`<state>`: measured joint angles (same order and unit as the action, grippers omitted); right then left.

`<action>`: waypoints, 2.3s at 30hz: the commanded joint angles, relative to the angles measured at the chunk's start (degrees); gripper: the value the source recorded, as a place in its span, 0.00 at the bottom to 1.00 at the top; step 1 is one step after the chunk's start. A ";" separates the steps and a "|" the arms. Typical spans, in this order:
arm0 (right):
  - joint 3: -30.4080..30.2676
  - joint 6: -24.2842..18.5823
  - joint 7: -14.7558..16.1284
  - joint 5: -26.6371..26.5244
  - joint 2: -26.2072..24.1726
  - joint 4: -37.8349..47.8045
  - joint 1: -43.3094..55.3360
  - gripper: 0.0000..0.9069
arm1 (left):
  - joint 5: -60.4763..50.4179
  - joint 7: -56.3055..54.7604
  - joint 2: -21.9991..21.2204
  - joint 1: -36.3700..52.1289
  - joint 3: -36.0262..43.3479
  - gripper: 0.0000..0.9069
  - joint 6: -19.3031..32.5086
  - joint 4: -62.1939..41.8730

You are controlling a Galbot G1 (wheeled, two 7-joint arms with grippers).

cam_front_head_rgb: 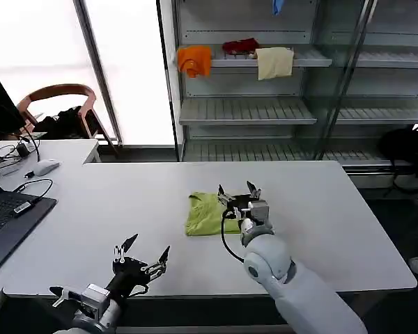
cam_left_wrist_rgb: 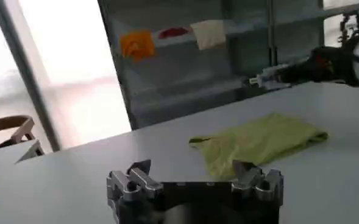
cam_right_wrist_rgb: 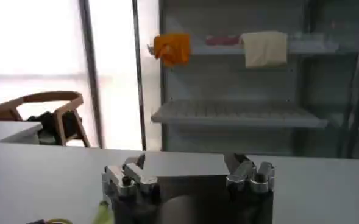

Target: Fold and organize the clothes.

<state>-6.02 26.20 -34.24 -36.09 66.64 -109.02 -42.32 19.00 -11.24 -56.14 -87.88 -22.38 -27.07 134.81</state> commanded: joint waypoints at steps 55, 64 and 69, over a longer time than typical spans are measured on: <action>37.39 -40.10 7.50 16.31 -11.36 -21.23 -72.55 1.00 | -5.67 -5.63 -11.00 -14.65 -3.92 1.00 24.90 -1.81; 37.19 -40.36 7.74 16.38 -11.62 -21.00 -72.18 1.00 | -5.63 -5.55 -10.91 -14.81 -4.35 1.00 24.73 -1.78; 37.42 -40.90 8.12 16.52 -11.99 -20.76 -72.30 1.00 | -5.66 -5.50 -10.98 -14.98 -4.63 1.00 24.74 -1.56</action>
<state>31.20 -14.03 -26.39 -19.50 54.98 -130.03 -114.14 13.40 -16.80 -67.09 -102.63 -26.84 -2.43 133.06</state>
